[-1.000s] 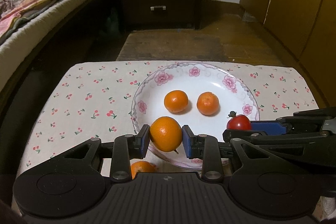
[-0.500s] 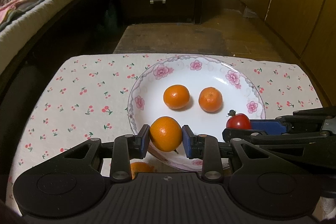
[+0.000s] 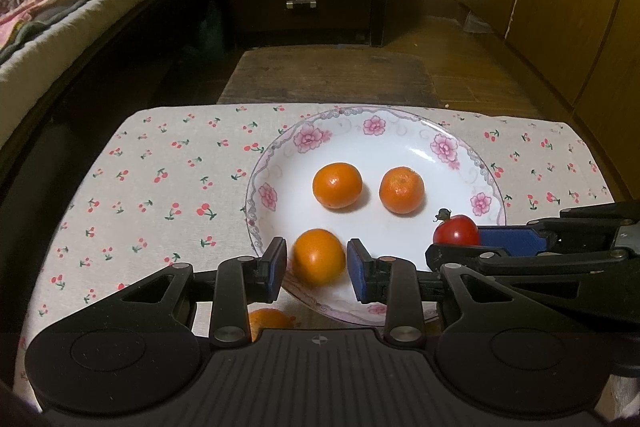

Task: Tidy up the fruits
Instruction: 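Open the left gripper to drop the tangerine while the right gripper releases the tomato, then withdraw both grippers from the plate toward the loose fruits on the cloth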

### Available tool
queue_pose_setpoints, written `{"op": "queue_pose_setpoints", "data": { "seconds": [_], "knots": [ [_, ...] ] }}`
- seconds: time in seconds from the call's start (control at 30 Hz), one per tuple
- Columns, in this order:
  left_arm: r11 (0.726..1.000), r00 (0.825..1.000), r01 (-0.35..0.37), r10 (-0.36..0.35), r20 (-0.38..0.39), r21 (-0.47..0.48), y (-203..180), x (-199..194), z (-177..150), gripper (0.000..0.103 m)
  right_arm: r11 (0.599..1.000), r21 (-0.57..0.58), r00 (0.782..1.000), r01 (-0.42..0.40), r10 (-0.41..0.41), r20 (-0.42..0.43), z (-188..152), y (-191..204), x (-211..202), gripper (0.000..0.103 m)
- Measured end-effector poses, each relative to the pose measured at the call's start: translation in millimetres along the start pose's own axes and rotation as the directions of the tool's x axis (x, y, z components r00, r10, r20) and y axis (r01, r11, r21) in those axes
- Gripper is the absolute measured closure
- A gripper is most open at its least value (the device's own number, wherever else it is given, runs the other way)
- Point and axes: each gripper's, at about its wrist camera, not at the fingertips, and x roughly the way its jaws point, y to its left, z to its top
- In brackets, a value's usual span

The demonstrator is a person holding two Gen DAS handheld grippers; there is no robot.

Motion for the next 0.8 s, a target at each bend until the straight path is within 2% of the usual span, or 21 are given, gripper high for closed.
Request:
{"op": "queue_pose_setpoints", "data": {
  "seconds": [0.8],
  "knots": [
    [1.000,0.999,0.014,-0.013,0.037,-0.020,11.1,-30.5,-5.8,0.054,0.999,-0.025,0.998,-0.038,0.039,0.043,-4.5,15.6,-29.0,0.072]
  ]
}}
